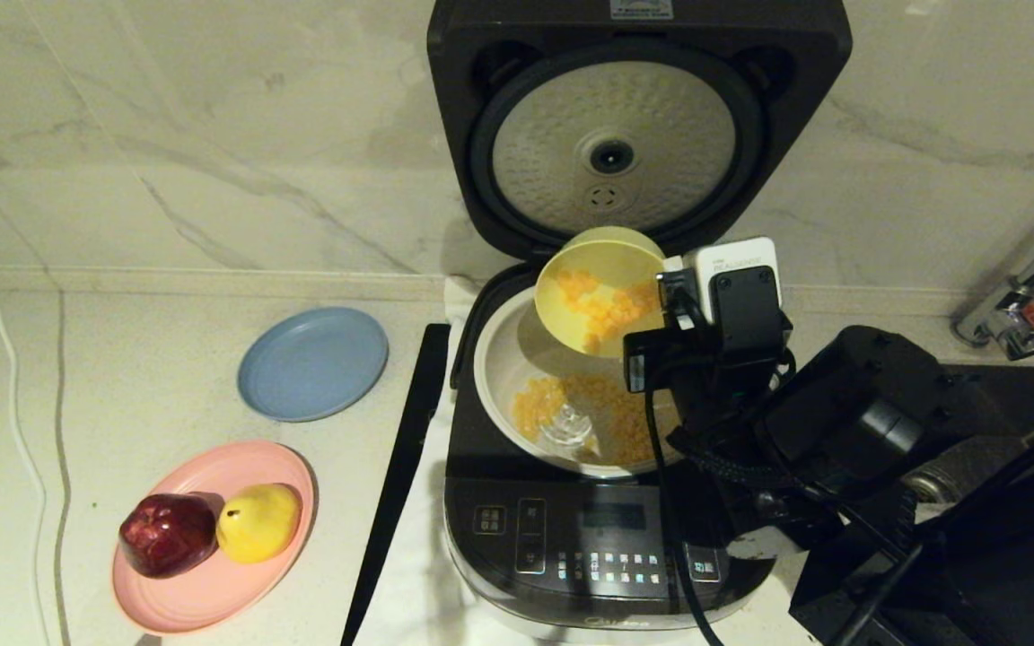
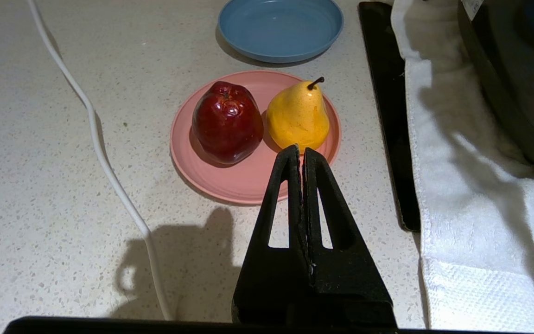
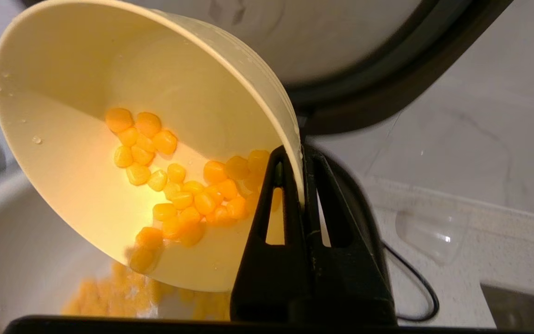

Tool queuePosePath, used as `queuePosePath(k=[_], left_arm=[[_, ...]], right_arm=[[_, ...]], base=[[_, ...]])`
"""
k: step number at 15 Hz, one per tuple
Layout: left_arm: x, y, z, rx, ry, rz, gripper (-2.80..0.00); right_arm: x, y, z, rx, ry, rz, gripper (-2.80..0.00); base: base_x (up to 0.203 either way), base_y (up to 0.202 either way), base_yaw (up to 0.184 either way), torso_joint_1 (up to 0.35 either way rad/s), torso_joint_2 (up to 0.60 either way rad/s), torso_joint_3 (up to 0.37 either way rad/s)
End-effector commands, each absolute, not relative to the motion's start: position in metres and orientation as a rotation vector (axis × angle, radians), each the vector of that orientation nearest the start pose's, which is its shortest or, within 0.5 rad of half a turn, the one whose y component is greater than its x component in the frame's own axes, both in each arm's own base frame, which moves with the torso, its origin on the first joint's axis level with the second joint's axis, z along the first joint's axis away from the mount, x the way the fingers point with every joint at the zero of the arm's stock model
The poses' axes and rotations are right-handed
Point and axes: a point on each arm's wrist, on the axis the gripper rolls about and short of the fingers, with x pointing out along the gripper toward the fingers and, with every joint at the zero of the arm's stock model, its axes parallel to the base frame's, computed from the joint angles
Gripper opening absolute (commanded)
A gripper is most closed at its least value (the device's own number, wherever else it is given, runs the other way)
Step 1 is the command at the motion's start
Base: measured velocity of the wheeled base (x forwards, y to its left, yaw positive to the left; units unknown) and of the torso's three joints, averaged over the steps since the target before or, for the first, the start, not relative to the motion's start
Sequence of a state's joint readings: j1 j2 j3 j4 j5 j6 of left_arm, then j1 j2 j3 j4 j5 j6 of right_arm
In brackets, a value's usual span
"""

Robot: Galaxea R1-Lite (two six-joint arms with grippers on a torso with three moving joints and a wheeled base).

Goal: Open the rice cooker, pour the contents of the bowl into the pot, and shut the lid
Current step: Pour the water from the bowl into the rice cooker

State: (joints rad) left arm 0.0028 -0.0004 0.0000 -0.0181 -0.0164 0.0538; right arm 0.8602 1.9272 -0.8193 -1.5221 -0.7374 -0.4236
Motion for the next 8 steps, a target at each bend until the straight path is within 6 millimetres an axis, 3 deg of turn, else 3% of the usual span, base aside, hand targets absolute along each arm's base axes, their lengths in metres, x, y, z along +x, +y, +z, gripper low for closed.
queuePosePath(k=[1,4,5,8], left_arm=[[-0.022,0.0,0.075,0.054,-0.011,-0.014,-2.8],[-0.022,0.0,0.075,0.054,-0.011,-0.012,-2.8],[-0.022,0.0,0.075,0.054,-0.011,-0.014,-2.8],[-0.022,0.0,0.075,0.054,-0.011,-0.014,-2.8]], right_arm=[[0.231,0.247,0.19,-0.148,-0.29,0.06,-2.8],[0.229,0.24,0.222,-0.065,-0.367,0.032,-2.8],[0.228,0.239,0.224,-0.055,-0.369,0.03,-2.8],[0.229,0.241,0.191,-0.113,-0.286,0.057,-2.8]], base=[[0.0,0.0,0.0,0.0,0.0,0.0],[0.0,0.0,0.0,0.0,0.0,0.0],[0.0,0.0,0.0,0.0,0.0,0.0],[0.0,0.0,0.0,0.0,0.0,0.0]])
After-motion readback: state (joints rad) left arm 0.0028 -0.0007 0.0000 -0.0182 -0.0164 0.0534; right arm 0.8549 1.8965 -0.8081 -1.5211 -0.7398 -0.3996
